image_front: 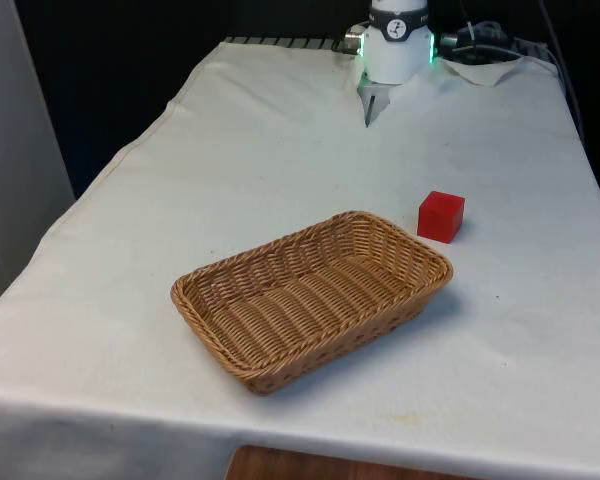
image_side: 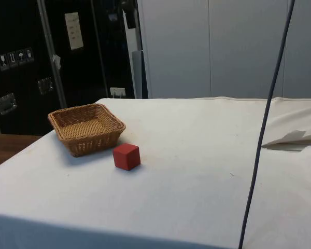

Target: Pick up the cube and place it into the basket.

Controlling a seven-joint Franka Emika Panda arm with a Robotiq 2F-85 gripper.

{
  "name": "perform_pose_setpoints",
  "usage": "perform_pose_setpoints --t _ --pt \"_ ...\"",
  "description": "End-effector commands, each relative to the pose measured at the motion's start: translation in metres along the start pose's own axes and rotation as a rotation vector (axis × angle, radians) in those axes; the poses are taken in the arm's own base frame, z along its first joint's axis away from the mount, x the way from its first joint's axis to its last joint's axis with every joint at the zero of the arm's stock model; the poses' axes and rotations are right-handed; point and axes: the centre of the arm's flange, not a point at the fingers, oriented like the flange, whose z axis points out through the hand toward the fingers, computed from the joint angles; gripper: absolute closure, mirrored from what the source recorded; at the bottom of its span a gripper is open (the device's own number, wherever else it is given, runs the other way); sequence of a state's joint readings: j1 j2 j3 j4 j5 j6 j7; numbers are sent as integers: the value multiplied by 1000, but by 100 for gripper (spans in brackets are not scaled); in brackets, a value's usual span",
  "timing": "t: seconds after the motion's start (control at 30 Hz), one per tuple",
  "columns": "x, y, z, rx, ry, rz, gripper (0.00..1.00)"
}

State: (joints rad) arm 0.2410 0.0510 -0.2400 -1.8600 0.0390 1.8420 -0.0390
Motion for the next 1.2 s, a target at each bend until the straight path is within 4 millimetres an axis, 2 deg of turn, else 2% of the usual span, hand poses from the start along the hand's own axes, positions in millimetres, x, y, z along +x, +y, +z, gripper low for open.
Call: perform_pose_setpoints --t 0.0,0.4,0.93,0.97,1.03,1.17 --pt "-1 -6 2 -11 15 3 0" --pt "-2 -25 24 -9 30 6 0" --pt "-7 -63 64 -31 80 15 0" --pt "-8 -59 62 -23 69 10 0" --pt "-6 -70 73 -32 84 17 0" --pt "-5 -79 83 -35 89 20 0"
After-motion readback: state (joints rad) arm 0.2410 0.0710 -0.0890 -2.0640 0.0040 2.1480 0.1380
